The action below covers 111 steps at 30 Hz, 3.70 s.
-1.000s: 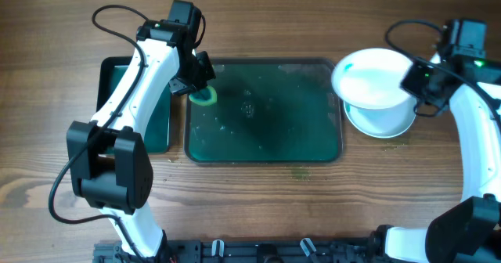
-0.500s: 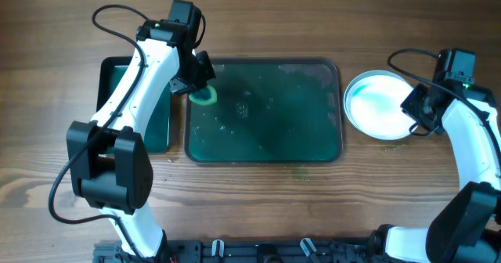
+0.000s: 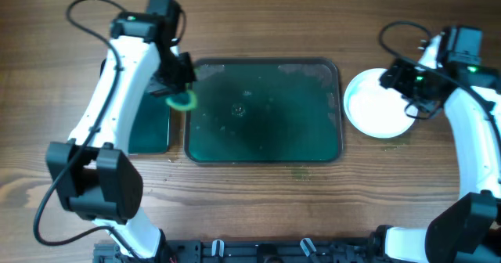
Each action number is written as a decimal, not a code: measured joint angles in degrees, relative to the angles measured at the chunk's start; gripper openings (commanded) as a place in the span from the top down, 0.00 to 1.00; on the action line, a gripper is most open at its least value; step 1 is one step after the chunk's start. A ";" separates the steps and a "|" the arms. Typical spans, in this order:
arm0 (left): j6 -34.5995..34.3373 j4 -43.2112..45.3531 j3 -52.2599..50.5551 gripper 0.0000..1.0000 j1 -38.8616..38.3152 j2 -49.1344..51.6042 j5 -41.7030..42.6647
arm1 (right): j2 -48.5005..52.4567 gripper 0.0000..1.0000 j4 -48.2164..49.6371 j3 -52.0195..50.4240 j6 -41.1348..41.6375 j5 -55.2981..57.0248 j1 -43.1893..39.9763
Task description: Clean dirty plates on tray and stack at the side
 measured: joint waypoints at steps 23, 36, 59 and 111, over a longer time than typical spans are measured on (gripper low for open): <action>13.46 35.45 -29.40 0.07 8.79 -0.37 -11.98 | 0.00 0.20 -0.35 0.00 -2.64 -0.94 10.14; 13.18 24.37 -20.52 0.00 8.02 -9.68 -11.63 | -0.57 0.19 -3.82 0.96 -5.49 -0.76 10.14; 13.05 22.95 -16.83 0.00 5.49 -27.15 -9.57 | -34.45 0.00 -9.11 6.69 -3.96 -0.81 10.14; 13.07 22.91 -16.83 0.00 5.49 -27.15 -9.55 | -87.34 0.00 46.49 -69.33 -1.03 11.26 15.96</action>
